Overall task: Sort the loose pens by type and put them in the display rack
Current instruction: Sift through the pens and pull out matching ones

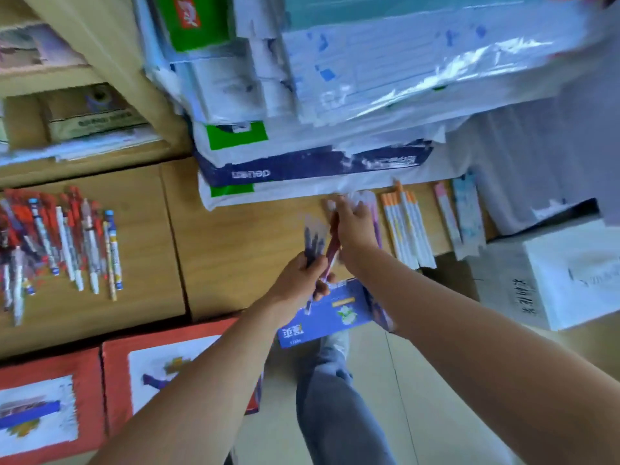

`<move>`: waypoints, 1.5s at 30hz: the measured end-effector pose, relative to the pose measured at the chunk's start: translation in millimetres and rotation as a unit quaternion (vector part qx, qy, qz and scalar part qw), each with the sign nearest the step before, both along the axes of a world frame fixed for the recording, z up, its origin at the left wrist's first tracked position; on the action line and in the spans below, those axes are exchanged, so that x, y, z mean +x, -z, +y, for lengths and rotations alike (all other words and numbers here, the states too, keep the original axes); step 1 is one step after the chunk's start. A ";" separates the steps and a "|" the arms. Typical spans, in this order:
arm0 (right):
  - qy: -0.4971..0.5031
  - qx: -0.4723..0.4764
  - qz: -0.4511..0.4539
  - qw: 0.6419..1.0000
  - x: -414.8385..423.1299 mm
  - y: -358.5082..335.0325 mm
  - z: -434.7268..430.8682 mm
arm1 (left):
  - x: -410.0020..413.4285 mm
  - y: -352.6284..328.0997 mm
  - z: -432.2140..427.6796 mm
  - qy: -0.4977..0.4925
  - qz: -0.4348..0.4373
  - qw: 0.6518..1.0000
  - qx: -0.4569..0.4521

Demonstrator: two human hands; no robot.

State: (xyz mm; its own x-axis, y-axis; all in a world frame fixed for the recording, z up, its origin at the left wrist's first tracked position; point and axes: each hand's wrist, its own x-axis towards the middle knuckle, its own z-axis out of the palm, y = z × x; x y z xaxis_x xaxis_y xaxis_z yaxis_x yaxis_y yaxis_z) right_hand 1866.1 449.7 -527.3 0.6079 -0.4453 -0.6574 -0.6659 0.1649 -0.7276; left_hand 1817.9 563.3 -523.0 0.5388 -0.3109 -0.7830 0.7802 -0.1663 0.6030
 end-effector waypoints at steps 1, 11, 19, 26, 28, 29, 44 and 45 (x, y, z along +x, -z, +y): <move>0.007 0.021 0.002 1.000 0.3 1.1 -11.0 | 0.7 2.8 -14.3 -0.010 -0.003 1.000 0.013; -0.193 -0.069 0.064 0.977 7.8 14.2 -94.1 | 9.8 20.0 -55.9 -0.066 0.005 0.989 0.133; -0.392 -0.273 0.108 0.872 18.8 57.1 -117.8 | 22.1 68.1 -41.1 0.045 -0.105 0.925 0.361; -0.379 -0.294 0.015 0.877 14.6 71.9 -106.5 | 24.8 84.0 -41.4 0.113 -0.164 0.870 0.450; -0.369 -0.278 0.003 0.887 12.6 72.3 -107.3 | 21.7 86.1 -41.2 0.112 -0.178 0.860 0.464; -0.366 -0.271 -0.002 0.890 11.7 72.2 -108.3 | 21.2 86.2 -41.7 0.112 -0.179 0.853 0.476; -0.356 -0.296 -0.032 0.886 -2.4 78.7 -119.2 | 13.5 73.4 -29.0 0.102 -0.214 0.855 0.461; -0.344 -0.294 -0.037 0.891 0.1 78.1 -118.7 | 13.1 73.5 -28.8 0.102 -0.219 0.853 0.463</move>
State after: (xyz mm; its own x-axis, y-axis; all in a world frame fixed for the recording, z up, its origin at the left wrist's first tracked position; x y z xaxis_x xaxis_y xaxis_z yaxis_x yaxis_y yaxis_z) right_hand 1866.2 331.0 -605.4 0.9019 -0.2036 -0.3809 -0.4086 -0.6880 -0.5998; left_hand 1831.1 534.5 -596.4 0.8516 0.2089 -0.4808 0.4116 -0.8345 0.3664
